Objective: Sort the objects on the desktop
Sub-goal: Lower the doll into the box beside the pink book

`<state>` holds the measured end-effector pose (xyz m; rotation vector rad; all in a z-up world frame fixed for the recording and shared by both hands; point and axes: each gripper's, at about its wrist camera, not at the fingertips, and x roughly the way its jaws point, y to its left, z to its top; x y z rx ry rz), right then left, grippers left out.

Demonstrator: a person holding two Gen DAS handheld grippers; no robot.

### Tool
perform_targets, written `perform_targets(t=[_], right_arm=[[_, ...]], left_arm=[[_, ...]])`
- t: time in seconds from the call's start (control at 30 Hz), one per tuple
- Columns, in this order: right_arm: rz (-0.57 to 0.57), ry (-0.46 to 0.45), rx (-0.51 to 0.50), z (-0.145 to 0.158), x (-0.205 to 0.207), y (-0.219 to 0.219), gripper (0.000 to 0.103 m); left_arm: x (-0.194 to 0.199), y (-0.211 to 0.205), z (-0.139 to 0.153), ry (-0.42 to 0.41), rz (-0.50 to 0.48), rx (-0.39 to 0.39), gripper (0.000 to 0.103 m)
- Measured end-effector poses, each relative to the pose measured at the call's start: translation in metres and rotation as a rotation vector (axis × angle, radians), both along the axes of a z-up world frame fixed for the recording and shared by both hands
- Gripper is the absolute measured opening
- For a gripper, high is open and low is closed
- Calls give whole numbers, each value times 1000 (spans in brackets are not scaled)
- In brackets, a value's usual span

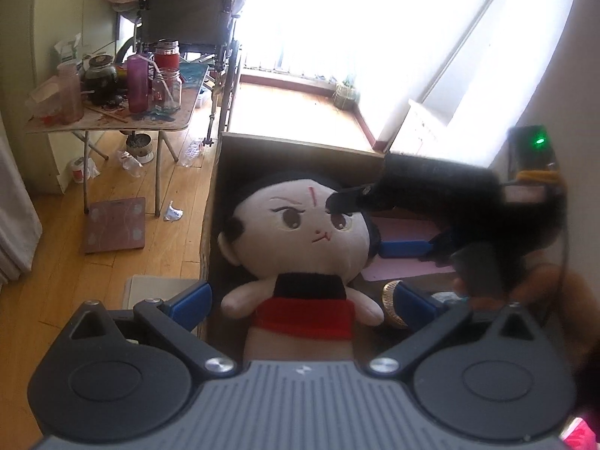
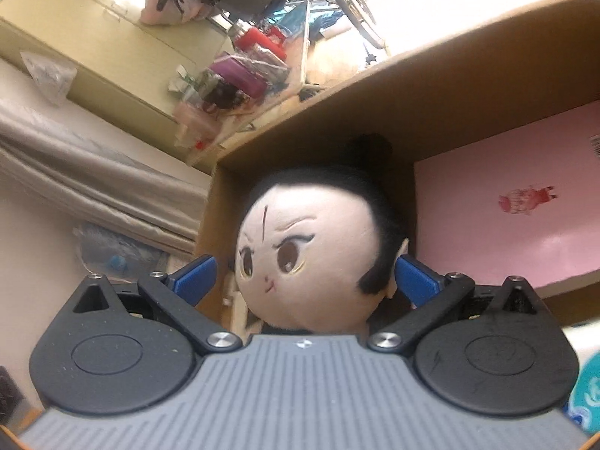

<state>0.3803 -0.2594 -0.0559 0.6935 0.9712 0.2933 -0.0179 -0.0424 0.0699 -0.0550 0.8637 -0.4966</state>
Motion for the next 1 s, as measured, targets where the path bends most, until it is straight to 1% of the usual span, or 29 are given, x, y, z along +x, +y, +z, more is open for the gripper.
perform_targets(t=[0.07, 0.1, 0.13, 0.2, 0.3, 0.57, 0.67, 0.77, 0.9, 0.97, 1.0], right_arm=[[9, 27, -13, -3, 0, 3, 90], [13, 44, -20, -6, 1, 6, 88], [15, 63, -24, -10, 2, 8, 82], [12, 91, -26, -17, 2, 12, 80], [-11, 107, -42, -24, 1, 17, 80], [-25, 87, -46, -26, 2, 23, 78], [-32, 78, -35, -28, 3, 25, 78], [-42, 75, -14, -30, 3, 25, 78], [-36, 61, -23, -26, -1, 25, 80], [-40, 66, -18, -23, -4, 22, 87], [-45, 64, -20, -20, -8, 20, 89]], left_arm=[[-5, 7, 0, 18, 1, -41, 103], [-8, 10, 0, 33, 3, -63, 103], [-10, 13, -1, 43, 2, -85, 103], [-15, 18, -1, 47, 1, -103, 103], [-22, 24, -2, 40, 1, -109, 103], [-35, 38, -9, 45, 25, -155, 103], [-46, 38, -8, 6, 12, -150, 103], [-56, 37, -6, 4, 0, -165, 103], [-70, 37, -4, 5, 8, -193, 103], [-78, 38, -2, 9, 17, -208, 103], [-81, 39, -1, 10, 24, -213, 103]])
